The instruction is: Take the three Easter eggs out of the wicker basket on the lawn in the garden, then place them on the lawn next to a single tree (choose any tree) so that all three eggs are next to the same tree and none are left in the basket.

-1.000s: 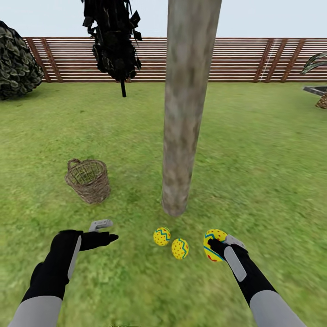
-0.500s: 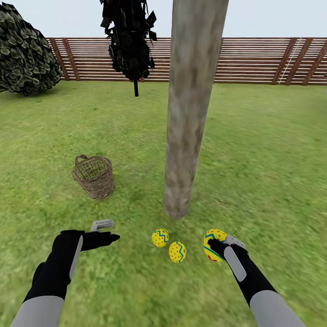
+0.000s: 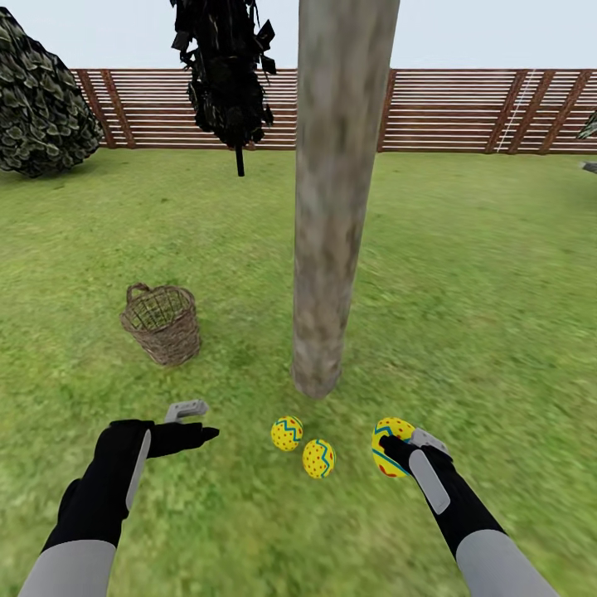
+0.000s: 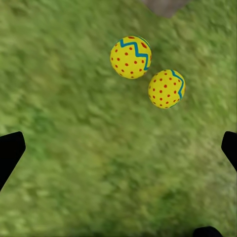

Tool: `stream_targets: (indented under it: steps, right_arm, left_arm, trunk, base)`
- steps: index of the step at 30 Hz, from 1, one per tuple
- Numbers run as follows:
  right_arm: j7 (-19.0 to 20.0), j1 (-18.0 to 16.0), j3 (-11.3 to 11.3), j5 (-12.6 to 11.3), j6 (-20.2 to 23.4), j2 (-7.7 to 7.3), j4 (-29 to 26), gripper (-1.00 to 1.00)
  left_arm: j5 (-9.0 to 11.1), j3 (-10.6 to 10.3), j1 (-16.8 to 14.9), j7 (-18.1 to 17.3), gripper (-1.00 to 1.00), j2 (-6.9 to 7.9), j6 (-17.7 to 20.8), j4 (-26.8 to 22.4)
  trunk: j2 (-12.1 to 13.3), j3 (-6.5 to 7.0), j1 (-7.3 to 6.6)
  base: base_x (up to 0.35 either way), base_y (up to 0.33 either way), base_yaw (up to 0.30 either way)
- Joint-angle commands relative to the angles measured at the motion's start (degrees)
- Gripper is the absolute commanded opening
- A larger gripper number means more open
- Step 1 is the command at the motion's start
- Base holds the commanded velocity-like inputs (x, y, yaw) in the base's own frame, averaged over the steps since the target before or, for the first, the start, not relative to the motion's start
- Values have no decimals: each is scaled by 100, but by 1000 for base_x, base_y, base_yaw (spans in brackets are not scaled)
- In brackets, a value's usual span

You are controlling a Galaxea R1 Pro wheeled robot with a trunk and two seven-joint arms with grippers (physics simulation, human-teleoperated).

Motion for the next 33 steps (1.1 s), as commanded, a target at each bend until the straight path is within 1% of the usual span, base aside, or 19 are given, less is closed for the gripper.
stream_targets:
  steps: [1, 12, 13, 14, 15, 17, 18, 20, 21, 22, 24, 26, 33]
  right_arm:
    - [-41, -2, 3, -60, 17, -1, -11, -100]
    - [-41, 2, 3, -57, 8, -1, -11, -100]
    - [-40, 1, 3, -55, 8, -1, -11, -100]
    - [-41, 1, 3, -55, 8, -1, -11, -100]
    - [-40, 1, 3, -54, 8, -1, -11, -100]
    - [-41, 3, 3, -54, 8, -1, -11, -100]
    - [-41, 3, 3, -54, 8, -1, -11, -100]
    - [-41, 3, 3, -54, 8, -1, -11, -100]
    - [-40, 4, 3, -54, 8, -1, -11, -100]
    - [-39, 1, 3, -54, 8, -1, -11, -100]
    - [-41, 3, 3, -58, 8, -1, -11, -100]
    - [-41, 3, 3, -55, 8, -1, -11, -100]
    - [-39, 6, 3, -57, -43, -1, -12, -100]
  left_arm:
    - [-58, 9, -4, -63, 100, 3, 16, -6]
    - [-46, 42, -4, -83, 100, 13, 43, -7]
    - [-16, 55, -4, -99, 100, 33, 58, -7]
    - [49, 56, -4, -187, 100, 45, 68, -7]
    - [137, 57, -4, -404, 100, 62, 94, -7]
    - [241, 70, -4, -1064, 100, 170, 135, -7]
    - [271, 72, -4, -1604, 100, 334, 146, -5]
    - [284, 73, -4, -2936, 100, 688, 152, 0]
    - [280, 73, -4, -3377, 100, 777, 151, 1]
    - [265, 73, -4, -3946, 100, 879, 146, 1]
    - [241, 73, -4, -4743, 100, 998, 129, 2]
    - [257, 70, -4, -4857, 100, 1014, 130, 2]
    - [298, 64, -4, -4910, 100, 1018, 133, 2]
  trunk:
    - [-44, -23, 22]
    - [-485, -221, 264]
    - [-525, -238, 286]
    - [-565, -256, 308]
    - [-606, -274, 330]
    - [-686, -310, 374]
    - [-726, -328, 396]
    - [-806, -364, 440]
    - [-846, -382, 462]
    - [-886, -400, 484]
    - [-966, -436, 527]
    - [-1047, -472, 571]
    - [-1327, -598, 725]
  base:
    - [0, 0, 0]
    - [0, 0, 0]
    - [0, 0, 0]
    - [0, 0, 0]
    - [0, 0, 0]
    - [0, 0, 0]
    - [0, 0, 0]
    - [0, 0, 0]
    - [0, 0, 0]
    - [0, 0, 0]
    - [0, 0, 0]
    - [0, 0, 0]
    - [0, 0, 0]
